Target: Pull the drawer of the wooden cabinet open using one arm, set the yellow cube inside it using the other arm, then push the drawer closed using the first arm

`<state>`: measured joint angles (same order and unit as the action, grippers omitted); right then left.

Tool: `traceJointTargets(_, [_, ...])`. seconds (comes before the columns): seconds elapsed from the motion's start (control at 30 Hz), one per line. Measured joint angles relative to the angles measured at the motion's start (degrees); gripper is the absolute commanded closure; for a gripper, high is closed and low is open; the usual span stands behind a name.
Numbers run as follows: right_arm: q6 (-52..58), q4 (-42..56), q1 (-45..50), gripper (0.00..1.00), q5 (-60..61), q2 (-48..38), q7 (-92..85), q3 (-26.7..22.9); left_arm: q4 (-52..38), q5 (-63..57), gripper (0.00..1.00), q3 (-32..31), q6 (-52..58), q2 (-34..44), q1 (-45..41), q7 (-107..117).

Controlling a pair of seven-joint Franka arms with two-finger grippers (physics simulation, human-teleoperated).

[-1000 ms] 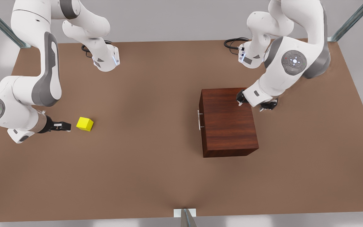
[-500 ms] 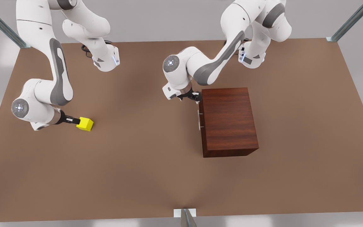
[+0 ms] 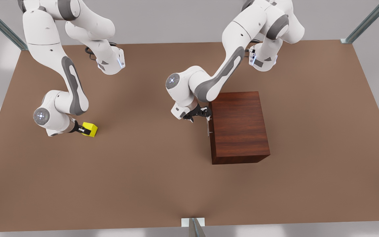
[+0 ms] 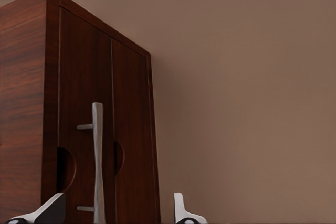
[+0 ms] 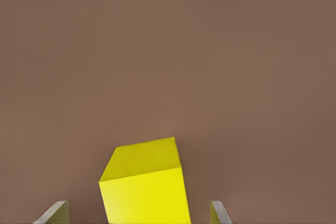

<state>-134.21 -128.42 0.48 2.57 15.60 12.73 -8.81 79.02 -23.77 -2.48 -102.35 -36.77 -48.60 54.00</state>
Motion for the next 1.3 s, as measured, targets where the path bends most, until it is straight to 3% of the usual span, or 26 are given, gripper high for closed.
traceJointTargets(1.07, [-12.94,-5.19,-0.05,0.01,-0.23,4.36,1.79,0.55,-1.05,-2.9,0.0,0.41,-4.44,-4.4,-1.06,14.14])
traceJointTargets(1.3, [-13.03,-5.14,-0.43,0.13,-0.25,4.38,1.85,0.55,-1.54,-2.53,0.0,0.74,-4.96,-4.42,-1.48,16.36])
